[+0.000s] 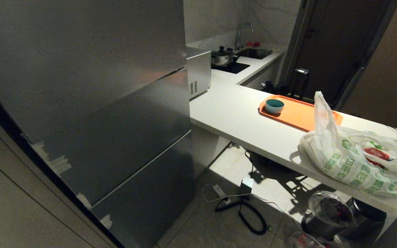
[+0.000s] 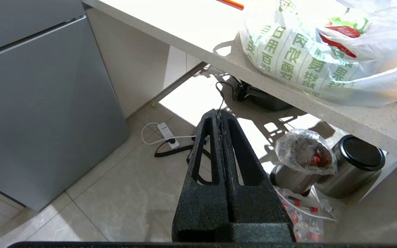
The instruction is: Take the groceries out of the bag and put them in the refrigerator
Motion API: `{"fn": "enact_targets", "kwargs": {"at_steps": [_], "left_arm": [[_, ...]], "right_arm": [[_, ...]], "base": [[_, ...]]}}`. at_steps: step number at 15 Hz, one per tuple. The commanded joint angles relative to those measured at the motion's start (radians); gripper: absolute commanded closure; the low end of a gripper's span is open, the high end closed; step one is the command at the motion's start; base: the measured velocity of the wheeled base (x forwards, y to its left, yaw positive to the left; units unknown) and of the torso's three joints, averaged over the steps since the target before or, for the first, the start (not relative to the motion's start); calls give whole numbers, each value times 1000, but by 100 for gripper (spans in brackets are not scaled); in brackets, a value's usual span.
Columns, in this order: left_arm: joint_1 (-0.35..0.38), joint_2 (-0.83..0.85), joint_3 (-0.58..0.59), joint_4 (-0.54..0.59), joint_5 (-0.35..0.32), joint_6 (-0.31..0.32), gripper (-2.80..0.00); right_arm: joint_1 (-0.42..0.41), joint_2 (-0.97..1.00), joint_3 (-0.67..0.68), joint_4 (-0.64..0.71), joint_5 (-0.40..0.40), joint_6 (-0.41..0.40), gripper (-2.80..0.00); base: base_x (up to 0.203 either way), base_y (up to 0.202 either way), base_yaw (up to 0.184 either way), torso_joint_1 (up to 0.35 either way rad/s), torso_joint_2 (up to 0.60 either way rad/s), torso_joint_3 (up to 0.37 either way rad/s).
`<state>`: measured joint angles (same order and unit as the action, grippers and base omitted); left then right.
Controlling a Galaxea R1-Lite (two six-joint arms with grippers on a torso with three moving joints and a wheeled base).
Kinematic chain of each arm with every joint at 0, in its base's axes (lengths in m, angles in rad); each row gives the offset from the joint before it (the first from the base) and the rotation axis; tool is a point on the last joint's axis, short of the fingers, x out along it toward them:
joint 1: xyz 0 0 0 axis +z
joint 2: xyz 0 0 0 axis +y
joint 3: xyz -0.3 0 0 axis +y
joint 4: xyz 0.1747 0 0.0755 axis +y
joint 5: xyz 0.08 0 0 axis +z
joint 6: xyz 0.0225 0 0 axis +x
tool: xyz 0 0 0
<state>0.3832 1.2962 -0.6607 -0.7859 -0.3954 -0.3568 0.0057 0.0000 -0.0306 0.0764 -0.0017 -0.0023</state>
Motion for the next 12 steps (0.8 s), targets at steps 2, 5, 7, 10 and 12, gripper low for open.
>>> {"fn": "enact_targets", "kwargs": {"at_steps": [2, 5, 7, 10, 12], "left_arm": [[-26, -134, 51, 1, -3, -1, 0], [-94, -225, 88, 8, -4, 1, 0], [-128, -285, 109, 25, -4, 1, 0], [-144, -399, 113, 107, -23, 1, 0], [-145, -455, 113, 151, -27, 1, 0]], "right_arm": [[0, 0, 0, 0, 0, -1, 0], [0, 0, 0, 0, 2, -1, 0], [0, 0, 0, 0, 2, -1, 0], [0, 2, 0, 0, 2, -2, 0], [0, 0, 0, 0, 2, -1, 0]], "base": [[0, 0, 0, 0, 0, 0], [0, 0, 0, 0, 0, 0], [0, 0, 0, 0, 0, 0], [0, 0, 0, 0, 0, 0], [0, 0, 0, 0, 0, 0]]}}
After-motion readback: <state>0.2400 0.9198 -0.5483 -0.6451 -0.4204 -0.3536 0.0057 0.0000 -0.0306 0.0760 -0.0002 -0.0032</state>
